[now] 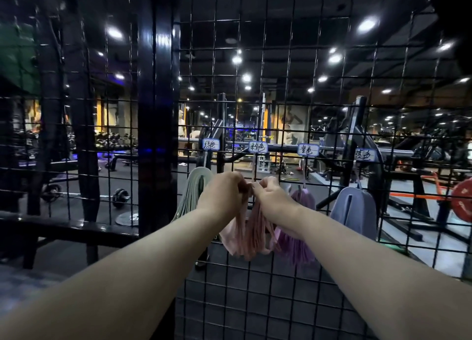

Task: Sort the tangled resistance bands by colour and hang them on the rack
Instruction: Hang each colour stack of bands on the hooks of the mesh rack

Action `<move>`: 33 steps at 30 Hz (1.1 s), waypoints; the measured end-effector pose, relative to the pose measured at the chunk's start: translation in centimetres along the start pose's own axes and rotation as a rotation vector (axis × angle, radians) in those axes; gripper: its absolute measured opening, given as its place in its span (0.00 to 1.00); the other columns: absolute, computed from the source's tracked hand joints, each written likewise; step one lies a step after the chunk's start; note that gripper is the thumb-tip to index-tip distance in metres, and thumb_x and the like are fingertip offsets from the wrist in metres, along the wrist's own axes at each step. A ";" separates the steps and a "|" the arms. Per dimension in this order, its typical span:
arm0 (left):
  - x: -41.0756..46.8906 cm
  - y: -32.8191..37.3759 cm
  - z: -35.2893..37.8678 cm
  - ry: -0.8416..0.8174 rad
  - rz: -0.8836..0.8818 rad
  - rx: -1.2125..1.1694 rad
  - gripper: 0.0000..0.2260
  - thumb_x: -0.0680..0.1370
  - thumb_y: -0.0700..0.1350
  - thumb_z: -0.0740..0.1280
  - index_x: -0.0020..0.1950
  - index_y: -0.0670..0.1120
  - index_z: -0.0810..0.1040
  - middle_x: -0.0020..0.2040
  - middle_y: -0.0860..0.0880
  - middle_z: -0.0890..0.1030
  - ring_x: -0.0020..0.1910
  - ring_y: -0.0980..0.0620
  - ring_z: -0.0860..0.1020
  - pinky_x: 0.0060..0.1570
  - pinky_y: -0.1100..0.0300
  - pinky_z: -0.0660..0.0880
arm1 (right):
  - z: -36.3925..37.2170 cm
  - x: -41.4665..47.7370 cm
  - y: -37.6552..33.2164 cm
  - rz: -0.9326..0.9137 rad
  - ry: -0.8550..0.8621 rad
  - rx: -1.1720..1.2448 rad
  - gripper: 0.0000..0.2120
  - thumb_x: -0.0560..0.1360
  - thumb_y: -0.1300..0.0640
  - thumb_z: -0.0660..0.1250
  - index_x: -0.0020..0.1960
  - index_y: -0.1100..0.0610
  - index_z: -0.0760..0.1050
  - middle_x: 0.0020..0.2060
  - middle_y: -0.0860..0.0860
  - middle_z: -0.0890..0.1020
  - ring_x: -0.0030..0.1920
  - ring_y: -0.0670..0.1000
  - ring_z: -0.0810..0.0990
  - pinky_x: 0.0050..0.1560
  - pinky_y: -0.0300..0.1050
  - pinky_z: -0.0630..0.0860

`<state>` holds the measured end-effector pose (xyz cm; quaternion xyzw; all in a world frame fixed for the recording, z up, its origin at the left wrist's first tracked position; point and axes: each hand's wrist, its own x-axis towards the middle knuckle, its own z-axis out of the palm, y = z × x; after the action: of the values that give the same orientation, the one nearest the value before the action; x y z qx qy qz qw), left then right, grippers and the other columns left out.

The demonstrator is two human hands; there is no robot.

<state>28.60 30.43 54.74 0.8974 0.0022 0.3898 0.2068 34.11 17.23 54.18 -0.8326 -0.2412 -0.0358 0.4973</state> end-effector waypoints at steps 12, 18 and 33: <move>-1.4 -1.6 1.9 -0.209 -0.216 -0.562 0.09 0.80 0.43 0.70 0.58 0.42 0.83 0.48 0.48 0.86 0.47 0.52 0.83 0.50 0.56 0.81 | 0.0 -1.3 0.6 -0.080 0.035 0.030 0.13 0.84 0.45 0.55 0.65 0.51 0.63 0.56 0.52 0.75 0.50 0.49 0.76 0.53 0.49 0.73; -2.7 -1.2 2.3 -0.264 -0.348 -0.752 0.09 0.85 0.42 0.60 0.63 0.43 0.75 0.46 0.43 0.82 0.39 0.47 0.79 0.39 0.53 0.78 | -0.3 -1.6 0.9 -0.106 0.039 0.005 0.13 0.84 0.48 0.57 0.65 0.52 0.64 0.51 0.54 0.78 0.44 0.51 0.77 0.49 0.53 0.77; -3.3 0.0 2.7 -0.354 -0.404 -0.869 0.12 0.87 0.49 0.55 0.61 0.41 0.71 0.41 0.41 0.77 0.31 0.47 0.77 0.24 0.60 0.72 | -0.3 -2.2 0.5 -0.056 0.041 -0.112 0.19 0.82 0.50 0.61 0.69 0.55 0.61 0.60 0.56 0.76 0.56 0.54 0.78 0.61 0.52 0.75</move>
<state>28.20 28.92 50.78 0.7624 -0.0219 0.1489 0.6294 32.43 15.95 53.21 -0.8512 -0.2516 -0.0802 0.4536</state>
